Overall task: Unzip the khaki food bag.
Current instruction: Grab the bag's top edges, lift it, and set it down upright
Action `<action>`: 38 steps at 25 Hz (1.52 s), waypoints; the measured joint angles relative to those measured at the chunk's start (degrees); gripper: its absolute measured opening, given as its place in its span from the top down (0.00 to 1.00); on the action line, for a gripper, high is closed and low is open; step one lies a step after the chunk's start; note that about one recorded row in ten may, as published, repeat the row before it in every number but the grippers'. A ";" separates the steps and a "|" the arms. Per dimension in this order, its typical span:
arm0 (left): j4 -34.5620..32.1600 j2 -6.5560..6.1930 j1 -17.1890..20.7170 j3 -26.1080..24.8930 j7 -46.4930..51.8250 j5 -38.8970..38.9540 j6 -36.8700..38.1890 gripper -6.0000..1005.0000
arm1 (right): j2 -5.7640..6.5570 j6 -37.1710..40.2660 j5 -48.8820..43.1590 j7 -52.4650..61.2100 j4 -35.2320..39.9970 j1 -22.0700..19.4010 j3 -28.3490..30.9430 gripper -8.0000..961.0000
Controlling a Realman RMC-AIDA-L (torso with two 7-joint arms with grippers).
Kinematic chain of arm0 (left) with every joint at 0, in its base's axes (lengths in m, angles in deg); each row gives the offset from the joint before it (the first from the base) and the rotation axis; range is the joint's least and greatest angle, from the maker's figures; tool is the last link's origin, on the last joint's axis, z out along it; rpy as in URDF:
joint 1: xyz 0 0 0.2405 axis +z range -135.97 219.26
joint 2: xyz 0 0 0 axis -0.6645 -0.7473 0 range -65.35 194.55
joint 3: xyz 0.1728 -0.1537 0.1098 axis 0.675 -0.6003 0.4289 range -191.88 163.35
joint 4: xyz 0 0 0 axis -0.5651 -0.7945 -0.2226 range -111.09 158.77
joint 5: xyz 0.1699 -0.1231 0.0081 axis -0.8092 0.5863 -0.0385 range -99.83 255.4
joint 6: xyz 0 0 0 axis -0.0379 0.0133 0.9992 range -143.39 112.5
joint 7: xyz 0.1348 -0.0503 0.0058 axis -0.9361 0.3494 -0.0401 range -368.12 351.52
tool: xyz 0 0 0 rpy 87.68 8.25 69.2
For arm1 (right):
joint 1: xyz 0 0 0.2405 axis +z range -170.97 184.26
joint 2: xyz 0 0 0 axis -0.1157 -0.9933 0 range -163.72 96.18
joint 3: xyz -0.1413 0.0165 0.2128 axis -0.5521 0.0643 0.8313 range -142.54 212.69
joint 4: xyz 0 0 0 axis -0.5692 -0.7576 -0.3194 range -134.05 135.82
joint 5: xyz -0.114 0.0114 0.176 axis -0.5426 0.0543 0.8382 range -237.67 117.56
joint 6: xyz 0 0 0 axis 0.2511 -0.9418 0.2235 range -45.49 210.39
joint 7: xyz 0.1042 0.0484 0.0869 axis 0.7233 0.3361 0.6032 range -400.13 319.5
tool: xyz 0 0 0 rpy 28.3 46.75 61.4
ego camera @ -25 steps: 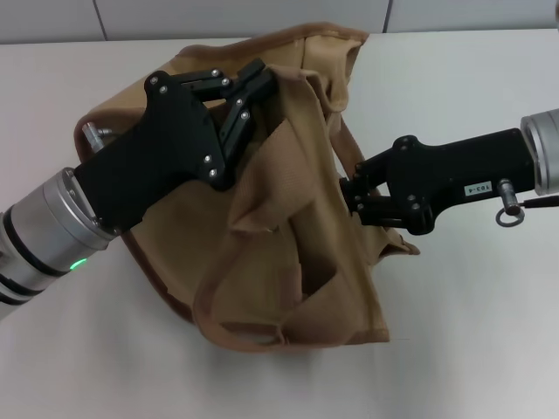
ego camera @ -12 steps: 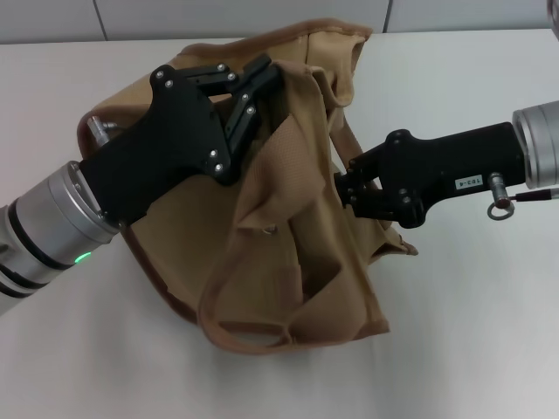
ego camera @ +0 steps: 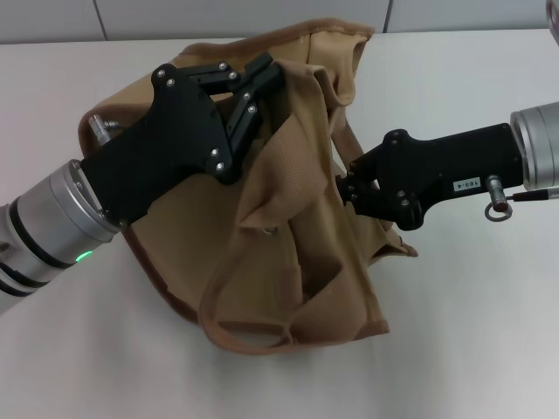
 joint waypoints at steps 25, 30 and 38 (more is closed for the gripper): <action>0.23 -0.01 1.98 -2.26 0.50 5.63 0.29 0.96 | 3.19 6.19 -5.16 0.05 0.52 -6.17 -0.07 0.93; 0.24 0.00 2.02 -2.33 0.53 5.82 0.17 0.96 | 3.36 6.53 -6.11 -0.04 0.32 -7.05 -0.09 0.92; 0.24 -0.01 1.88 -2.34 0.57 5.83 0.11 0.96 | 3.22 6.55 -6.83 -0.08 0.45 -7.18 0.25 0.90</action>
